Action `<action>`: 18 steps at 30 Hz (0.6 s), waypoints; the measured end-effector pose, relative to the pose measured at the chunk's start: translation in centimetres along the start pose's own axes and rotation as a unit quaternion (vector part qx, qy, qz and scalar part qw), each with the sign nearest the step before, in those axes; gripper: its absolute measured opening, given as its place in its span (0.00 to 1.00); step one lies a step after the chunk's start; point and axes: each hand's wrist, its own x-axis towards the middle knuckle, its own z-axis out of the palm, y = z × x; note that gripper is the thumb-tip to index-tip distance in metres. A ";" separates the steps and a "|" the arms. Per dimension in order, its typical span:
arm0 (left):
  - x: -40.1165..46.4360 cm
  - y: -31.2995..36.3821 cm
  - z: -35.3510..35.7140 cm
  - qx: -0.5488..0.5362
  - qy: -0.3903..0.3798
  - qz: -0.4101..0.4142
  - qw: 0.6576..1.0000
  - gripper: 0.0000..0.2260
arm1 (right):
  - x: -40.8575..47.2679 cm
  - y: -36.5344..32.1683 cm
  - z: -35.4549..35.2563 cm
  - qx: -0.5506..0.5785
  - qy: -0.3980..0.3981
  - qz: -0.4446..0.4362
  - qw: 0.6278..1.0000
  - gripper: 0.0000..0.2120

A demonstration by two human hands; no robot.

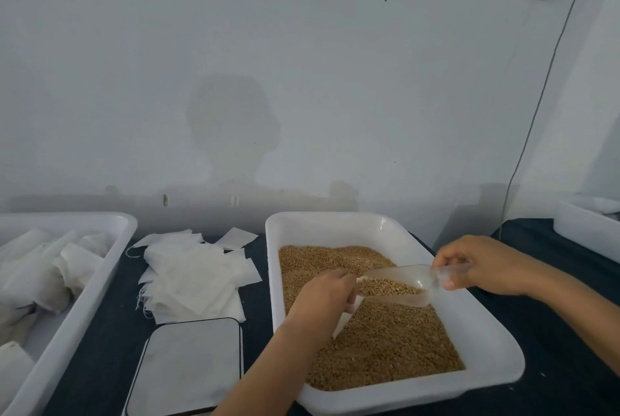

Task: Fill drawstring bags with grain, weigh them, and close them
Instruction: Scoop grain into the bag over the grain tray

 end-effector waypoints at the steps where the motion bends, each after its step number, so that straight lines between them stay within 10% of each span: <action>1: 0.0 -0.1 0.1 -0.002 0.005 -0.001 1.000 0.04 | 0.1 -0.2 -0.2 -0.019 -0.003 0.005 1.000 0.05; 18: 0.1 0.1 -0.7 -0.011 0.022 -0.048 0.999 0.06 | 2.4 -5.2 -2.5 -0.325 0.115 -0.041 0.938 0.11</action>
